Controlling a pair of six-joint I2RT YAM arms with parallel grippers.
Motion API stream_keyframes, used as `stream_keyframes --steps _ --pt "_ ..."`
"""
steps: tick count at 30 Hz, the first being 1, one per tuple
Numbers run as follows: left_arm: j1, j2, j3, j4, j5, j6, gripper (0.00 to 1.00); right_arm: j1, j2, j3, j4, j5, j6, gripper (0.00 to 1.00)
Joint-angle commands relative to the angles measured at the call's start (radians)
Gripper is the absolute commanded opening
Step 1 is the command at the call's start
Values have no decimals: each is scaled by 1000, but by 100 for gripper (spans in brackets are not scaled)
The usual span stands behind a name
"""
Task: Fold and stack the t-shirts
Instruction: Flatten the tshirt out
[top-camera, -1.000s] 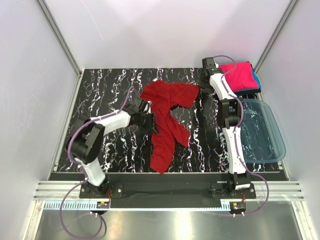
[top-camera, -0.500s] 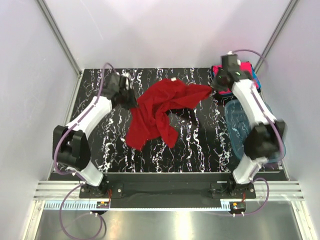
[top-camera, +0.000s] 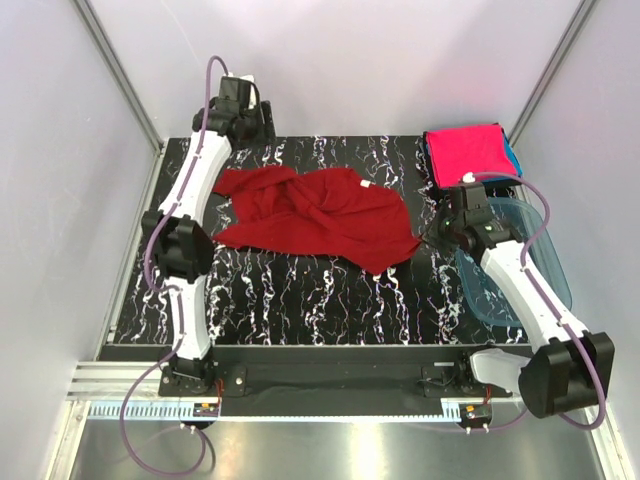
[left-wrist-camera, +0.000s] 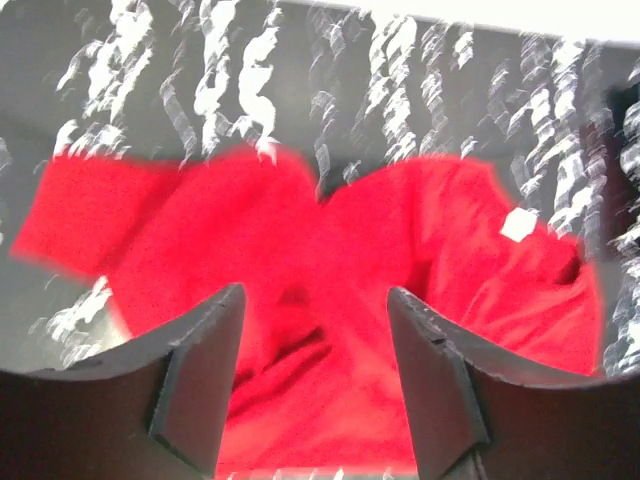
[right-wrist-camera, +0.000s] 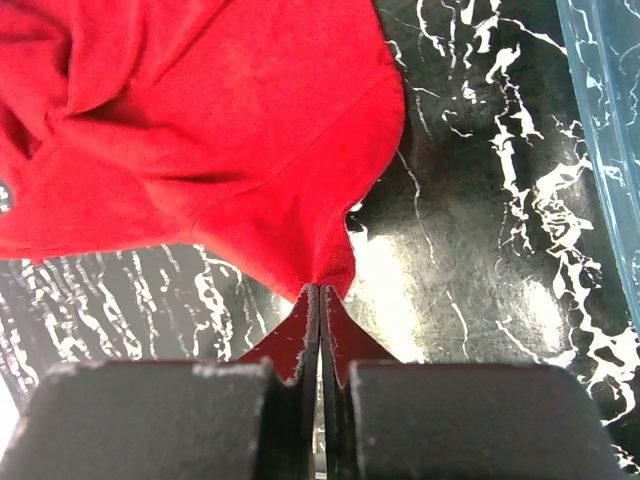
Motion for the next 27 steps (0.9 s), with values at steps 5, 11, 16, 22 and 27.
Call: stream_keyframes --steps 5,11,16,22,27 --pt "-44 -415 -669 40 -76 -41 68 2 -73 -3 79 -53 10 0" --pt "213 -611 -1060 242 152 -206 65 2 -55 13 108 -96 -3 0" --pt "346 -677 -1238 371 164 -321 68 2 -59 -9 151 -139 20 0" --pt "472 -639 -1352 524 333 -428 68 2 -78 -35 165 -162 28 0" --pt "508 -550 -1315 544 372 -470 66 2 -95 -41 167 -151 28 0"
